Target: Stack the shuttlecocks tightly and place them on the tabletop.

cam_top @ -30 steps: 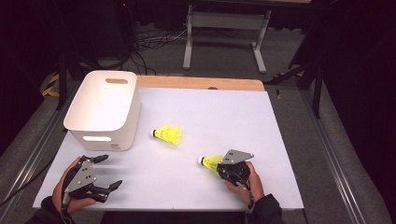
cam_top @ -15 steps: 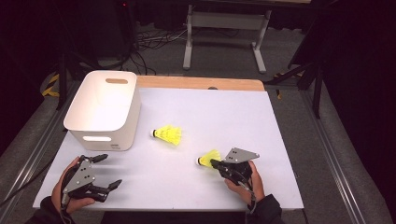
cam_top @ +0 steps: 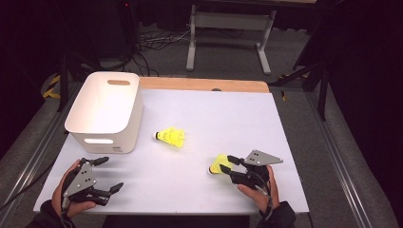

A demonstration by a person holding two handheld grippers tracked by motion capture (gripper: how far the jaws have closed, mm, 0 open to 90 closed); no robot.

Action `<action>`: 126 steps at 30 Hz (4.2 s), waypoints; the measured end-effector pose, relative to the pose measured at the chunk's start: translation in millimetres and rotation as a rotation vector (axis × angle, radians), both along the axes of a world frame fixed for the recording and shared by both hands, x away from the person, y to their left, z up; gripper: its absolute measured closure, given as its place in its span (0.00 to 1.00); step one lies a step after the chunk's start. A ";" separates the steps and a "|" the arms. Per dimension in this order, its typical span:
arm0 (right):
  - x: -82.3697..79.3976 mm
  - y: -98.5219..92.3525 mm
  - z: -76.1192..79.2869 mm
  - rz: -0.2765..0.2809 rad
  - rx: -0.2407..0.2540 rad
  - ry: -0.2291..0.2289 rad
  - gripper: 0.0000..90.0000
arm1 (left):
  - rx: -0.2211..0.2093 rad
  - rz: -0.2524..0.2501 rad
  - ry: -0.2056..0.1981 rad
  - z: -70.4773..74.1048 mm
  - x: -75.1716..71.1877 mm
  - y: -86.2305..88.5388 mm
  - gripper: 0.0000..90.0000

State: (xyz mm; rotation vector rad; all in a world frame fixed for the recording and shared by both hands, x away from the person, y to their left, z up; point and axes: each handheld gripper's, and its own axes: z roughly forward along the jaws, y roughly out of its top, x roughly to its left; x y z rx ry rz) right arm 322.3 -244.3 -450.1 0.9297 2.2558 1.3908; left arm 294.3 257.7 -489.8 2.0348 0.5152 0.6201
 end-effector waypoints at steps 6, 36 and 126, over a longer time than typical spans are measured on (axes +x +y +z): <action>-4.3 0.1 8.1 0.014 0.028 -0.036 0.54 | 0.000 -0.001 0.000 0.1 -0.2 0.0 0.06; 22.4 -45.3 -17.5 -0.110 -0.154 0.323 0.49 | 0.003 -0.008 0.011 -0.5 0.7 -0.9 0.06; 9.8 0.5 16.5 0.166 0.059 0.083 0.99 | -0.008 0.002 -0.015 5.2 1.2 2.4 0.06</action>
